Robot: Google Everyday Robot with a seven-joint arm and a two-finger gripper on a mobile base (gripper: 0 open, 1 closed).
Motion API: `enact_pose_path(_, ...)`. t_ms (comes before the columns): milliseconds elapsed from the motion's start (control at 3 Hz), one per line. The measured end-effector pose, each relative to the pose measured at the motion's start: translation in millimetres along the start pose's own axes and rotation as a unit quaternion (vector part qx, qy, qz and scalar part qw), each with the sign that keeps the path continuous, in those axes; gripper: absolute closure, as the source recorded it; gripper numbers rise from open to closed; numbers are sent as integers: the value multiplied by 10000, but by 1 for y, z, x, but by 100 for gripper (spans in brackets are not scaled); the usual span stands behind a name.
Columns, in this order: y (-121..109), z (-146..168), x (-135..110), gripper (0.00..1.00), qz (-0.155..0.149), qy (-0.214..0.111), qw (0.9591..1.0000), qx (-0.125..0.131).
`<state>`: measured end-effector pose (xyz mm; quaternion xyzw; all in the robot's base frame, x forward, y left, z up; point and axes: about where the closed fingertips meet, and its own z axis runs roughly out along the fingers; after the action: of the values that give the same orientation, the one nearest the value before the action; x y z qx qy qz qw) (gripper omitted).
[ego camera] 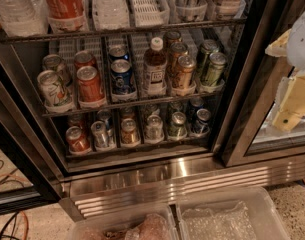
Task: Pick green can from bottom shelf of fridge
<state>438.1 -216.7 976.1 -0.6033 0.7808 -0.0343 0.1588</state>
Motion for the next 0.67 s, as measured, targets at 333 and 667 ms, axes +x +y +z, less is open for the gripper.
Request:
enact_pose_path(333, 0, 0, 0, 0, 0, 0, 10000, 0)
enact_pose_path(667, 12, 33, 3, 0, 173, -172, 9996, -165)
